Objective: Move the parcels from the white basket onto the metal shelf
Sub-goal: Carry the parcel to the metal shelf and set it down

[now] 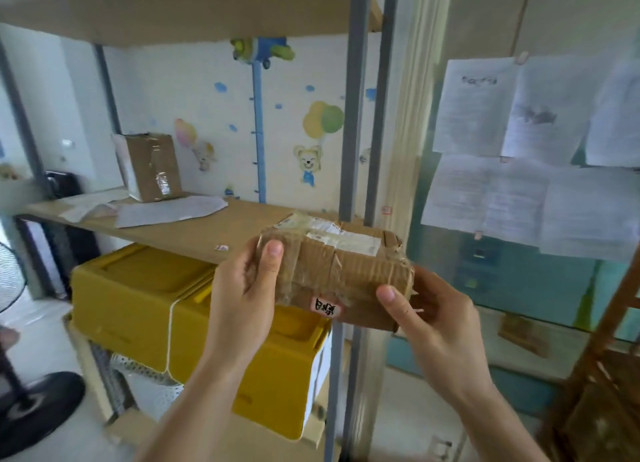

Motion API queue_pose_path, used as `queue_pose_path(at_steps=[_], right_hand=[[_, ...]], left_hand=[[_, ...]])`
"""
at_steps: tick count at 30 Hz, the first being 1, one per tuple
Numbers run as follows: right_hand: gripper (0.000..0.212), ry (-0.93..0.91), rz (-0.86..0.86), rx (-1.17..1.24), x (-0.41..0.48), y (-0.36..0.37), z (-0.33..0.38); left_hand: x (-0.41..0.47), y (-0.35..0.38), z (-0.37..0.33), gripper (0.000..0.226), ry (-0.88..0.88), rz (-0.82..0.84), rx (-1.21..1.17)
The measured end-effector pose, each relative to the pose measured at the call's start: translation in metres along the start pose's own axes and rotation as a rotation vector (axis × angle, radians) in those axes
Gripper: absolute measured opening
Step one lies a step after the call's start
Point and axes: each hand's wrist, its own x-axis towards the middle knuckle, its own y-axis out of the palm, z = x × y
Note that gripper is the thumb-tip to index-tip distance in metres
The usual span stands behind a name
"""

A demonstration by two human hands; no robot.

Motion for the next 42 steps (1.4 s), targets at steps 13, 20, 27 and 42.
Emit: queue_pose_path(at_steps=[13, 20, 27, 42], right_hand=[[0.067, -0.080, 0.154, -0.076, 0.114, 0.162, 0.011], [0.060, 0.056, 0.156, -0.141, 0.172, 0.252, -0.009], [0.076, 0.224, 0.166, -0.311, 0.180, 0.310, -0.036], [0.081, 0.054, 0.065, -0.388, 0.164, 0.266, -0.008]], left_hand=[[0.124, -0.110, 0.107, 0.032, -0.207, 0.132, 0.064], [0.204, -0.127, 0.204, 0.024, -0.275, 0.209, 0.144], [0.235, -0.130, 0.285, 0.025, -0.337, 0.411, 0.296], [0.228, -0.123, 0.250, 0.051, 0.277, 0.268, 0.200]])
